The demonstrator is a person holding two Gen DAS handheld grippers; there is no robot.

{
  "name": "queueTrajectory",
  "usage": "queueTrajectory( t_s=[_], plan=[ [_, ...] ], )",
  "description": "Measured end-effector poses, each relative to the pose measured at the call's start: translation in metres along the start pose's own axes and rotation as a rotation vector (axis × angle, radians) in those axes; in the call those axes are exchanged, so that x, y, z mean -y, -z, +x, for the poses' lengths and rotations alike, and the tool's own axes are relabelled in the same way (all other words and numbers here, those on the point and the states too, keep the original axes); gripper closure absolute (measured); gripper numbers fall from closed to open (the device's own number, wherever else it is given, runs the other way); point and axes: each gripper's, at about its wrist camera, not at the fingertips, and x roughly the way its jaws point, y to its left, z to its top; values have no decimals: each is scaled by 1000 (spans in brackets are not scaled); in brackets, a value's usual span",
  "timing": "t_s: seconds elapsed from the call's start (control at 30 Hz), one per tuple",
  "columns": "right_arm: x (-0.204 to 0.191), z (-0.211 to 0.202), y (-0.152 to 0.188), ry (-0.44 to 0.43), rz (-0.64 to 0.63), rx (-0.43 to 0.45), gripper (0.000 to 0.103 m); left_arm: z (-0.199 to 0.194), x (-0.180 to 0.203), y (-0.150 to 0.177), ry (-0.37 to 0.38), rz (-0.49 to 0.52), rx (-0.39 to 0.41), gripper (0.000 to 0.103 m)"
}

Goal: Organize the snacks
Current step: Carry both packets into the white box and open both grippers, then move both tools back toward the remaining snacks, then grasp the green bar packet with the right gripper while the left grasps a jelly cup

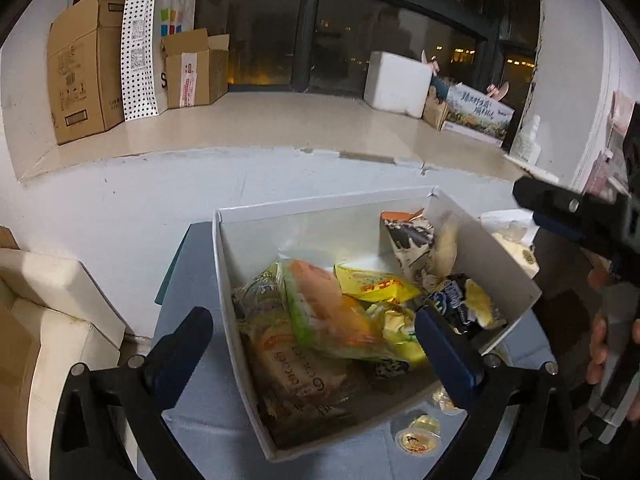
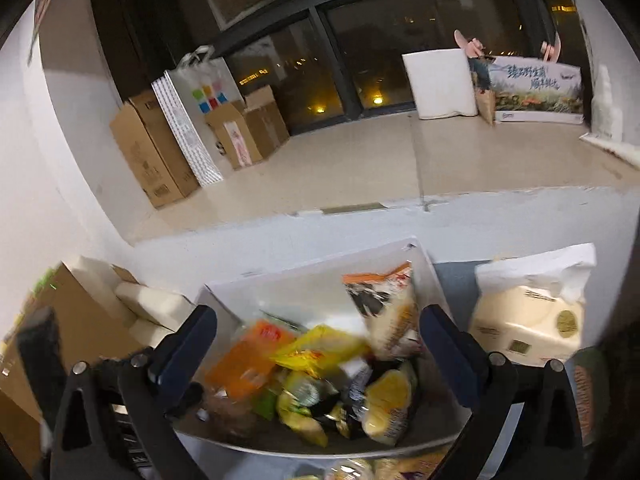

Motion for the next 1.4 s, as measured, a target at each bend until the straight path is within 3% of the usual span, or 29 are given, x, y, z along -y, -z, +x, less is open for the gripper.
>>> queueTrajectory(
  t_s=[0.37, 0.63, 0.77, 0.9, 0.97, 1.03, 1.13, 1.2, 1.4],
  plan=[
    [-23, -61, 24, -57, -98, 50, 0, -78, 16, 24, 61, 85, 70, 0],
    [-35, -130, 57, -171, -84, 79, 0, -155, 30, 74, 110, 190, 120, 0],
    [-31, -170, 91, -231, -39, 94, 0, -177, 25, 107, 129, 173, 98, 0],
    [-39, -179, 144, -221, -40, -3, 0, -188, 12, 133, 132, 89, 94, 0],
    [-52, -169, 179, -198, -84, -95, 0, -195, 6, 145, 133, 52, 101, 0],
    [-71, -155, 216, -167, -168, -182, 0, -202, 3, 154, 115, 37, 114, 0],
    [-97, -140, 251, -100, -301, -219, 0, -212, 1, 163, 97, 52, 136, 0],
    [-110, -126, 263, -127, -355, -291, 0, -217, -4, 168, 65, 52, 141, 0],
    [-136, -89, 282, -82, -523, -404, 0, -220, -22, 179, 41, 1, 129, 0]
  ],
)
